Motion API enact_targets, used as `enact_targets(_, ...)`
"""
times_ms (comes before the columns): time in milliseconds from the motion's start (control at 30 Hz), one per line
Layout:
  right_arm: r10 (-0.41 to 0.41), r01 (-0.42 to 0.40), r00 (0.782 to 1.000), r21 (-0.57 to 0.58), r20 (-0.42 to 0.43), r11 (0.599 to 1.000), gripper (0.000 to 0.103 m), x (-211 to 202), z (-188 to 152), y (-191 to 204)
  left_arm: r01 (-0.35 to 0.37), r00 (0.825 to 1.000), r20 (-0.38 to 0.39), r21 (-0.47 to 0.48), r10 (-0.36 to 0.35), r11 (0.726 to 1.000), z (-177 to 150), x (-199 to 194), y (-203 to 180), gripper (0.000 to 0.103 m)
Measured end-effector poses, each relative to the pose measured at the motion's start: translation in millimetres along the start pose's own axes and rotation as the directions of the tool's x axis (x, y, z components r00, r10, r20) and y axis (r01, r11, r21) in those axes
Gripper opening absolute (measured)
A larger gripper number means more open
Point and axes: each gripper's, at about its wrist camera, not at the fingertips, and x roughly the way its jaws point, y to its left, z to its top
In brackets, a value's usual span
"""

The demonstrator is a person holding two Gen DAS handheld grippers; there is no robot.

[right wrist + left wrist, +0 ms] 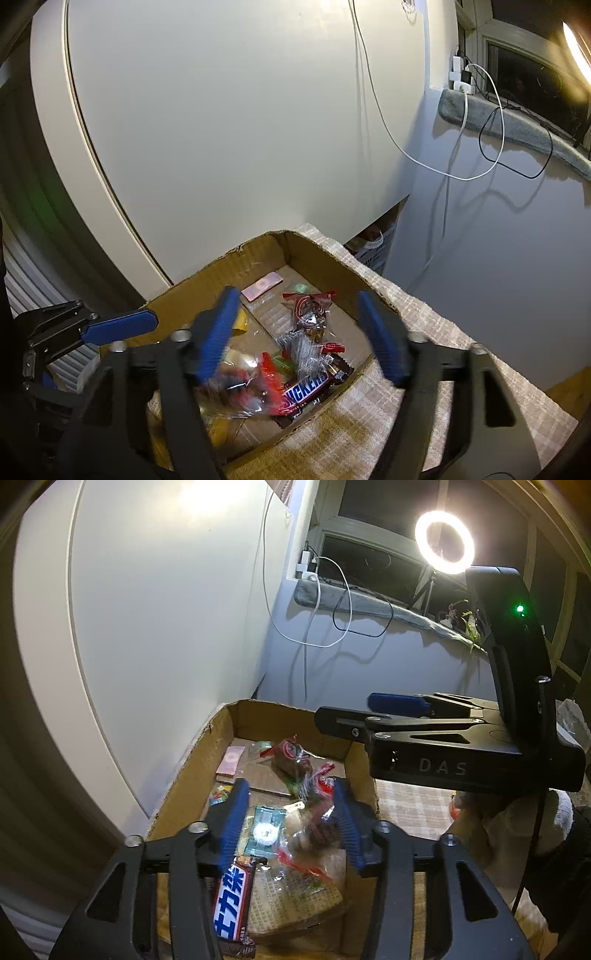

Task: Organize snacks
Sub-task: 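Open both tools to drop the chocolate bag and black candy into the box, then withdraw both tools from the box toward the last two snacks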

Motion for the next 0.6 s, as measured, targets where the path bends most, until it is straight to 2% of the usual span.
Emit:
enact_targets(133, -0.022, 0.022, 1.000, -0.010, 0.004, 1.000, 0.094, -2, 1, 2, -0.003, 1.000, 0.003, 0.003, 0.003, 1.000, -1, -1, 0, 0.057)
enact_targets(167, -0.026, 0.026, 1.000, -0.014, 0.004, 1.000, 0.095, -3, 1, 3, -0.004, 1.000, 0.004, 0.003, 0.004, 1.000, -1, -1, 0, 0.060)
enact_targets(300, -0.044, 0.044, 0.999, -0.029, 0.006, 0.999, 0.102, -5, 1, 6, -0.004, 1.000, 0.006, 0.006, 0.004, 1.000, -1, -2, -1, 0.064)
enact_targets(600, -0.050, 0.051, 0.999, -0.034, 0.013, 0.998, 0.102, -13, 0, 8, -0.005, 1.000, 0.014, 0.014, 0.005, 1.000, 0, -6, -5, 0.064)
